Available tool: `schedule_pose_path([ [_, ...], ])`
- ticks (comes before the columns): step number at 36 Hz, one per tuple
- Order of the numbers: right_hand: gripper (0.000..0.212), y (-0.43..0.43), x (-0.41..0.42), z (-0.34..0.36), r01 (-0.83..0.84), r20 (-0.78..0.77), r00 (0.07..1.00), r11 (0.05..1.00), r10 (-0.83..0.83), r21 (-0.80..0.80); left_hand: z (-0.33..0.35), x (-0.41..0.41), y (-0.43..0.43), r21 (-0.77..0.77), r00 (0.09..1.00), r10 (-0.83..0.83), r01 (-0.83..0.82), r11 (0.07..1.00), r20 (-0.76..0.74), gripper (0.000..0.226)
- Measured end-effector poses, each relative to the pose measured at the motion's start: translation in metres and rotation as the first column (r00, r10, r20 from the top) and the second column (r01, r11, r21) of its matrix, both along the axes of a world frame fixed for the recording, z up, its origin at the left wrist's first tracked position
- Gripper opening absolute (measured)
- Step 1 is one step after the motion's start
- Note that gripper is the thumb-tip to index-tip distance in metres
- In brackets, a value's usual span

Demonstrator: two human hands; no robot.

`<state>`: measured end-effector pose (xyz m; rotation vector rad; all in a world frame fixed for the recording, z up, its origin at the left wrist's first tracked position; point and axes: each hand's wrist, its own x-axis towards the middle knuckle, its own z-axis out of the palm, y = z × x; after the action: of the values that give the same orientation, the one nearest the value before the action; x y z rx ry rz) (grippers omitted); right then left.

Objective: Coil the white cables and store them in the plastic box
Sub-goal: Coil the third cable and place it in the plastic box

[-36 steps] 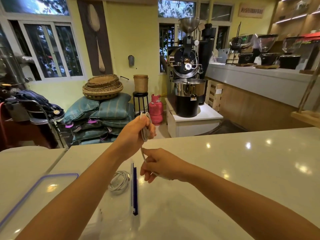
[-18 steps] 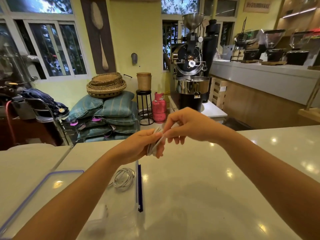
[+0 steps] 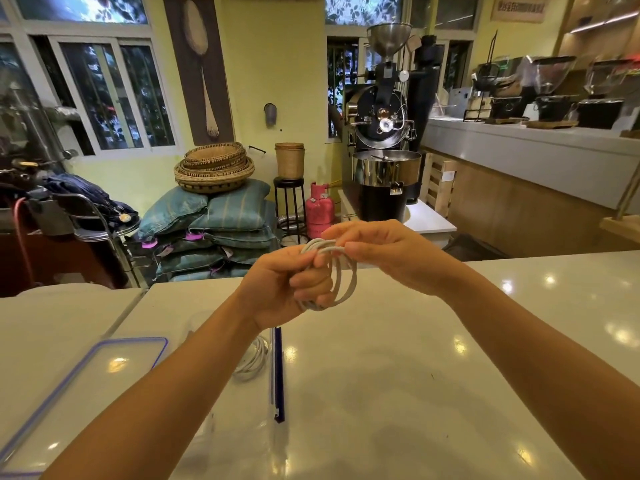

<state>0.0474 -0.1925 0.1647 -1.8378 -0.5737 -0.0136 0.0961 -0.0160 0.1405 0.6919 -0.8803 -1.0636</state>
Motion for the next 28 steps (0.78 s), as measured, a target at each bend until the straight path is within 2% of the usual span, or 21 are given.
schedule_pose_path([
  [2, 0.016, 0.000, -0.001, -0.002, -0.076, -0.083, 0.993, 0.992, 0.084, 0.100, 0.003, -0.003, -0.002, -0.023, 0.996, -0.029, 0.027, 0.999, -0.089, 0.013],
  [4, 0.015, 0.000, 0.000, -0.004, -0.114, -0.129, 0.982, 0.979, 0.137, 0.167, 0.002, -0.004, -0.004, -0.023, 0.993, -0.034, 0.032, 0.999, -0.114, 0.016],
  [9, 0.024, -0.005, 0.003, -0.008, -0.167, -0.227, 0.950, 0.962, 0.216, 0.217, -0.003, -0.002, -0.005, 0.060, 0.999, 0.032, -0.031, 0.998, -0.016, 0.017],
  [13, 0.016, -0.007, 0.001, -0.008, -0.175, -0.237, 0.947, 0.966, 0.218, 0.190, -0.006, 0.001, -0.004, 0.116, 0.995, 0.096, -0.099, 0.988, 0.034, 0.019],
  [18, 0.021, -0.004, 0.005, -0.012, -0.003, -0.186, 0.982, 0.986, 0.035, 0.166, -0.001, 0.000, -0.008, 0.205, 0.968, 0.250, -0.248, 0.947, 0.019, 0.026],
  [21, 0.015, 0.002, 0.006, -0.016, 0.096, -0.132, 0.988, 0.987, -0.079, 0.126, 0.001, -0.001, -0.011, 0.251, 0.932, 0.361, -0.354, 0.901, 0.021, 0.022],
  [26, 0.016, 0.013, 0.011, -0.024, 0.234, -0.023, 0.972, 0.970, -0.233, 0.058, -0.003, 0.001, -0.015, 0.297, 0.851, 0.501, -0.525, 0.797, 0.158, 0.026],
  [28, 0.009, 0.017, 0.012, -0.027, 0.312, 0.058, 0.949, 0.950, -0.311, -0.007, -0.005, 0.002, -0.016, 0.297, 0.811, 0.549, -0.585, 0.755, 0.202, 0.026],
])
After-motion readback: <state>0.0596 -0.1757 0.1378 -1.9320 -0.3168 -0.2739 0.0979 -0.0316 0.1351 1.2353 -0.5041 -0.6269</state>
